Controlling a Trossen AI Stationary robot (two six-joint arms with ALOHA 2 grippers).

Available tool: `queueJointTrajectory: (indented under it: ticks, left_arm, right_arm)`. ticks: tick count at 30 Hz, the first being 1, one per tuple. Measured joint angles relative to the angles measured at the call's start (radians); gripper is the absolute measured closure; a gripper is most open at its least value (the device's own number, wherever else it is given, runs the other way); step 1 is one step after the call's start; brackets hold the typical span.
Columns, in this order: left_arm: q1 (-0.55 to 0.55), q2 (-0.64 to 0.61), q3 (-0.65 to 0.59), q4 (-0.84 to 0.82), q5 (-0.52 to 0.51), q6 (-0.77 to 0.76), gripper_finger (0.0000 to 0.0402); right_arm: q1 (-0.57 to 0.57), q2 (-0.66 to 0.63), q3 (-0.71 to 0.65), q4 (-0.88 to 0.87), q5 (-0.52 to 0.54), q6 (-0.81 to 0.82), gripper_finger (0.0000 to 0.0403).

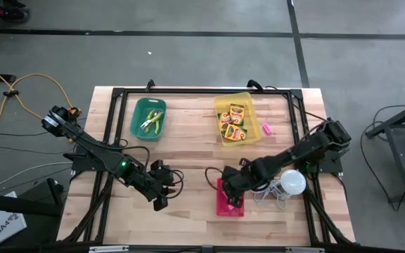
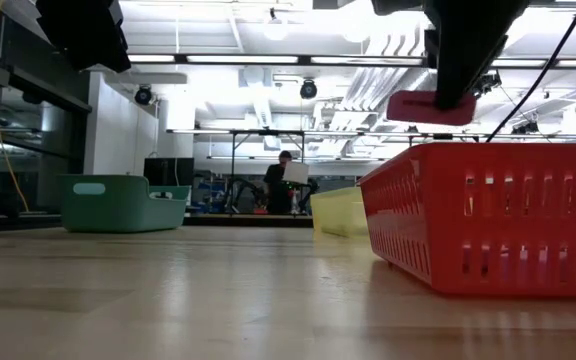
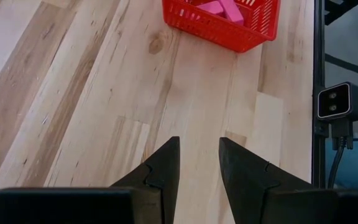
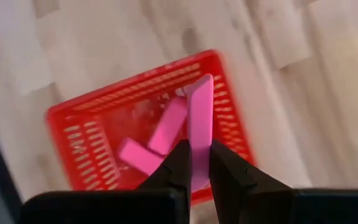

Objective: Pick & Place School Supplies
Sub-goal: Put the pink eraser into the red bin

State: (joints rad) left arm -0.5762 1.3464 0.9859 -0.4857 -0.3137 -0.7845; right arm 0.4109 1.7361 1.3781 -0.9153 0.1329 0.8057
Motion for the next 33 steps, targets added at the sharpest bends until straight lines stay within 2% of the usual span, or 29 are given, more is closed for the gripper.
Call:
queueJointTrajectory:
  ticks: [4,17,26,33]
  left_arm:
    - [0.000,0.000,0.000,0.000,0.000,0.000,0.0293]
    - [0.000,0.000,0.000,0.013,0.002,0.000,0.0293]
    - [0.000,0.000,0.000,0.019,0.004,0.000,0.0293]
    - [0.000,0.000,0.000,0.017,0.005,0.000,0.0293]
  right_arm:
    - [0.034,0.013,-0.001,0.037,0.003,0.030,0.0374]
    - [0.020,0.161,-0.004,0.062,-0.035,0.010,0.0374]
    - [0.021,0.216,-0.004,0.052,-0.089,0.027,0.0374]
    - [0.021,0.241,-0.003,0.056,-0.087,0.028,0.0364]
